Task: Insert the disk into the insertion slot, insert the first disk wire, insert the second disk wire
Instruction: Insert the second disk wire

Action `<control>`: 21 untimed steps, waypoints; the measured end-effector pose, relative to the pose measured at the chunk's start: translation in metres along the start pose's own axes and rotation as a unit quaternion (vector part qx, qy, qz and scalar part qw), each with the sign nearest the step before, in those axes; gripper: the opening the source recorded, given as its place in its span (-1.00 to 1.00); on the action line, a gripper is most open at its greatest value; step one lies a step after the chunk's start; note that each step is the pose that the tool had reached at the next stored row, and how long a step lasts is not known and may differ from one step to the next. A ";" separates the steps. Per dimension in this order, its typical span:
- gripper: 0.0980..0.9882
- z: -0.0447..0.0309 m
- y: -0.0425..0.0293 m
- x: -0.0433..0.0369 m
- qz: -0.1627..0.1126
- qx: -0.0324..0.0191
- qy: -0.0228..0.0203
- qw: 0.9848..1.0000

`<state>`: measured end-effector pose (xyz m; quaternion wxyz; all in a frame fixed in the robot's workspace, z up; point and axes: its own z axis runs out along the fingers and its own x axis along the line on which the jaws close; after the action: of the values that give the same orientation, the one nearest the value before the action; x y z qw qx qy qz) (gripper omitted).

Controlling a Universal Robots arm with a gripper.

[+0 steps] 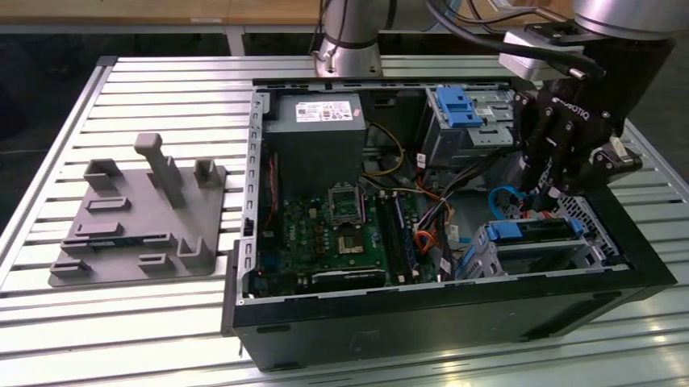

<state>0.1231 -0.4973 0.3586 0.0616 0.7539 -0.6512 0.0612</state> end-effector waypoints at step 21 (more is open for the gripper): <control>-0.59 0.0035 0.0011 -0.0050 -0.019 0.001 0.015 1.000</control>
<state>0.1214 -0.4933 0.3542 0.0717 0.7650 -0.6359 0.0721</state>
